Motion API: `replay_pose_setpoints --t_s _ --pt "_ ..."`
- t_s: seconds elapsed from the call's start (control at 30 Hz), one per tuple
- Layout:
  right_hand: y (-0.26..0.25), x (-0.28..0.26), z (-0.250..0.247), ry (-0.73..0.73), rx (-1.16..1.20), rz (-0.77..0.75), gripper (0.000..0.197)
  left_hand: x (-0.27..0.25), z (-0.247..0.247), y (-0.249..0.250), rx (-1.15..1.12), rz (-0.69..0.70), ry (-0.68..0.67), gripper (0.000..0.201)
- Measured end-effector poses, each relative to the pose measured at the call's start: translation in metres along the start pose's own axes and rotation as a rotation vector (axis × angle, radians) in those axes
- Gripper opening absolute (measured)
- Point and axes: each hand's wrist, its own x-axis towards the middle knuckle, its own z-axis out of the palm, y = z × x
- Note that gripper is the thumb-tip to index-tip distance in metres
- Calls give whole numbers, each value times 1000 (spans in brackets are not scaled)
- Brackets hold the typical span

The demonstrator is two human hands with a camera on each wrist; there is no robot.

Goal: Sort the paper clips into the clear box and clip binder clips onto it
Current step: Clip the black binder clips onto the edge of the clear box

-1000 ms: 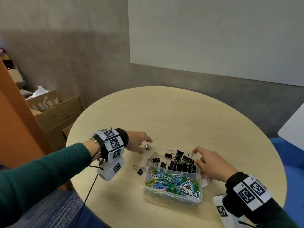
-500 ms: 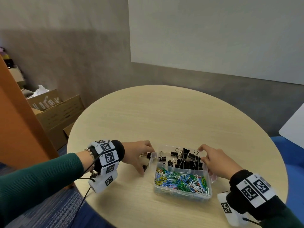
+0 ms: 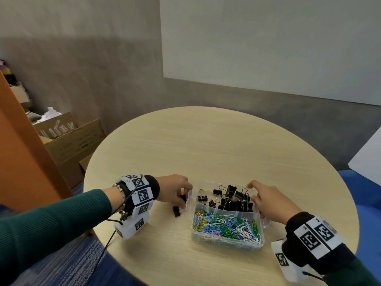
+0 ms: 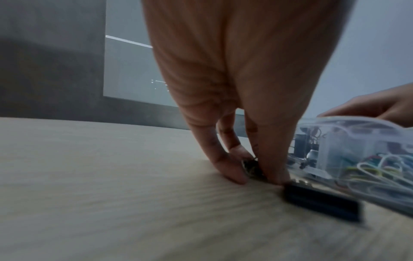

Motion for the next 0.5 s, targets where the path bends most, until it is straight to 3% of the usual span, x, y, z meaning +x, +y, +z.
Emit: replay_pose_setpoints --t_s 0.23,0.33,0.5 --pt "1 1 0 3 -5 12 33 -2 -11 -7 -105 -8 109 5" --pt "1 1 1 -3 -5 16 34 -2 -21 -10 -182 -30 155 12" --pt "0 1 1 -3 -11 21 35 2 -36 4 -286 27 293 4"
